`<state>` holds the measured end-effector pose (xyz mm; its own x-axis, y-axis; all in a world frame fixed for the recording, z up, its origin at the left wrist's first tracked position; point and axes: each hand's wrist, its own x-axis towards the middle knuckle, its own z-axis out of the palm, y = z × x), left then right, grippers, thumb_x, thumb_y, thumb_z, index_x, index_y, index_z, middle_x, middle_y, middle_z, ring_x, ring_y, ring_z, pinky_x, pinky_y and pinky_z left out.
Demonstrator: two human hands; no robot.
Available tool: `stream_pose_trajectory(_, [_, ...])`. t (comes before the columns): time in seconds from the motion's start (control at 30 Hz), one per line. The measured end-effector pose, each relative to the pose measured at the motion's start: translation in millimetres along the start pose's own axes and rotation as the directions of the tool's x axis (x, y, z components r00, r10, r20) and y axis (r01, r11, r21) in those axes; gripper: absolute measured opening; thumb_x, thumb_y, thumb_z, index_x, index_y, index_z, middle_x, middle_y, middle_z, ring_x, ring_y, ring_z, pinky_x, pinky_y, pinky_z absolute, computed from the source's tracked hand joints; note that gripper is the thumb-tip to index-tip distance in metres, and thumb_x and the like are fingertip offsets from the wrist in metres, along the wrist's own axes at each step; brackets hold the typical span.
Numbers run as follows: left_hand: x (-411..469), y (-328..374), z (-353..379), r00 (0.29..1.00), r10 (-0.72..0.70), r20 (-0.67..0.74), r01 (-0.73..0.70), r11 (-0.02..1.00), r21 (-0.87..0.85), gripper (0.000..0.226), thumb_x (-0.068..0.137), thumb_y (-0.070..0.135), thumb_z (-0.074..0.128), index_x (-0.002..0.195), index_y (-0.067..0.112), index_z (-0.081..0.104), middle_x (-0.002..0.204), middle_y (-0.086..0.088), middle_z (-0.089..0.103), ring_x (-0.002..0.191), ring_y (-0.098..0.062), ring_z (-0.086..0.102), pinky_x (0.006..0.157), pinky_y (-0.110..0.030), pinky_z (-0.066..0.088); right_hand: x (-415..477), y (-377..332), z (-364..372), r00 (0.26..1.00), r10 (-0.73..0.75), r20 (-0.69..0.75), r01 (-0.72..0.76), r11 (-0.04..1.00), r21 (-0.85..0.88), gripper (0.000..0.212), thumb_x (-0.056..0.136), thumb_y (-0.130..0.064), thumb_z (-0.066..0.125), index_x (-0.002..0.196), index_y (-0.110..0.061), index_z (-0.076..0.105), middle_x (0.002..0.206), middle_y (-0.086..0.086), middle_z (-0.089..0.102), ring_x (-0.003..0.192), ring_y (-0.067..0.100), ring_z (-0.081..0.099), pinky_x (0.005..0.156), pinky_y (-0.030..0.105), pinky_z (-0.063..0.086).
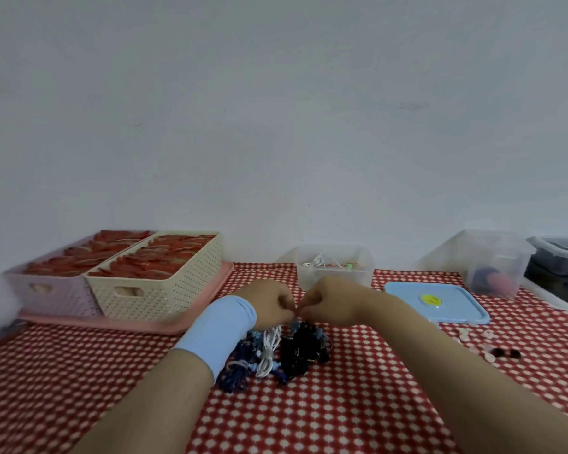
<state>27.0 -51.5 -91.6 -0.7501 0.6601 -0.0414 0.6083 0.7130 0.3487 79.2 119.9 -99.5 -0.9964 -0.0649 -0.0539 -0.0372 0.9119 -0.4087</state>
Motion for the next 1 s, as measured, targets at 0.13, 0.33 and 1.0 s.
stream_pose_trajectory(0.13, [-10, -1, 7, 0.999, -0.032, 0.011, 0.032, 0.999, 0.004, 0.021, 0.085, 0.028, 0.072, 0.106, 0.025, 0.075, 0.102, 0.006, 0.072, 0.093, -0.012, 0.066, 0.089, -0.031, 0.054, 0, -4, 17, 0.999, 0.029, -0.02, -0.028, 0.999, 0.043, 0.026, 0.096, -0.038, 0.062, 0.089, -0.017, 0.076, 0.077, -0.002, 0.068, 0.069, 0.011, 0.057, 0.064, 0.026, 0.045])
stream_pose_trajectory(0.33, [-18, -10, 12, 0.989, -0.023, -0.144, 0.007, 0.994, -0.107, 0.01, 0.085, 0.027, 0.072, 0.095, 0.029, 0.07, 0.09, 0.012, 0.068, 0.085, -0.007, 0.064, 0.083, -0.028, 0.054, -12, -9, 11, 1.0, 0.006, -0.007, -0.004, 0.982, 0.188, 0.025, 0.092, -0.026, 0.069, 0.116, -0.023, 0.076, 0.11, -0.006, 0.074, 0.099, 0.009, 0.067, 0.089, 0.023, 0.049])
stream_pose_trajectory(1.0, [-21, 6, -9, 0.947, -0.08, -0.31, -0.141, 0.766, -0.628, 0.033, 0.083, 0.023, 0.076, 0.11, 0.036, 0.063, 0.103, 0.007, 0.07, 0.095, -0.012, 0.069, 0.086, -0.039, 0.059, -24, -18, -13, 0.985, 0.047, -0.167, 0.095, 0.663, 0.743, 0.015, 0.097, -0.016, 0.066, 0.108, -0.011, 0.074, 0.097, 0.016, 0.076, 0.083, 0.024, 0.071, 0.077, 0.035, 0.059])
